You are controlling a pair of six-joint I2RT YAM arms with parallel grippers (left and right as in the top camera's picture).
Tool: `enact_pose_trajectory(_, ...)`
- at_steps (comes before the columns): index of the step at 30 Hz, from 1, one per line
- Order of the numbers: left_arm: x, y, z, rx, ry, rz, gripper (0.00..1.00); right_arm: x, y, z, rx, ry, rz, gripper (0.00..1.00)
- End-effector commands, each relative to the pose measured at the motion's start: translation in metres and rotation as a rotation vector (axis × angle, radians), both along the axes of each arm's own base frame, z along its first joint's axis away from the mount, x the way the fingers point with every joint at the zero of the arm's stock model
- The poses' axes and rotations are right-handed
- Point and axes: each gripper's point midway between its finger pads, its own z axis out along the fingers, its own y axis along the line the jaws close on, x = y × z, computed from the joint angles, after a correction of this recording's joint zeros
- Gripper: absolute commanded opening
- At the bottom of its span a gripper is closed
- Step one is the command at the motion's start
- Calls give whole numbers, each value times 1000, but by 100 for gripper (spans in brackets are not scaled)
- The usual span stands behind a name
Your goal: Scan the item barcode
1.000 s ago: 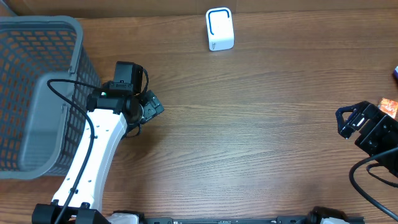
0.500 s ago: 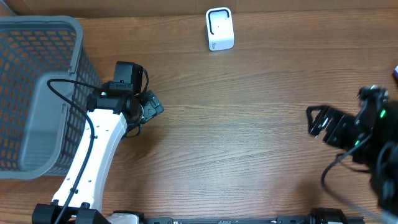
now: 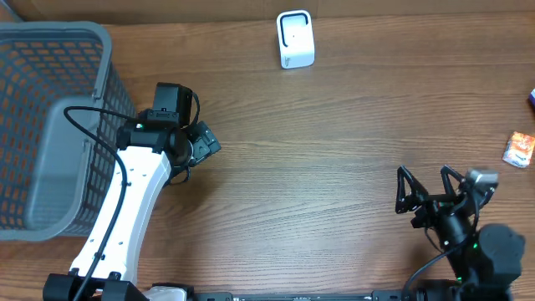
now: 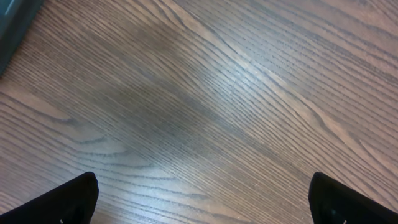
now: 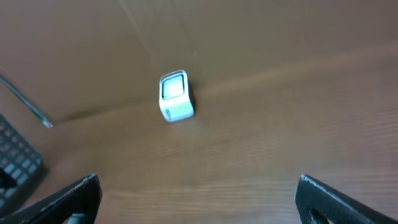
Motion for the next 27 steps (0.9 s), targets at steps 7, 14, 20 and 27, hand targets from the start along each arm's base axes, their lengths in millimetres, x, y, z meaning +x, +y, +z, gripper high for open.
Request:
enact_pose_trajectory(7, 1, 0, 0, -1, -2, 9, 100, 6, 1, -22, -24, -173, 6, 100)
enact_pose_trajectory(14, 1, 0, 0, -1, -2, 9, 100, 10, 0, -37, -25, -222, 1, 100)
enact_pose_trajectory(20, 1, 0, 1, -1, -3, 9, 100, 14, -9, -48, -29, -204, -53, 100)
enact_pose_trajectory(27, 1, 0, 0, -1, -2, 9, 100, 16, -29, -56, -42, -167, -168, 100)
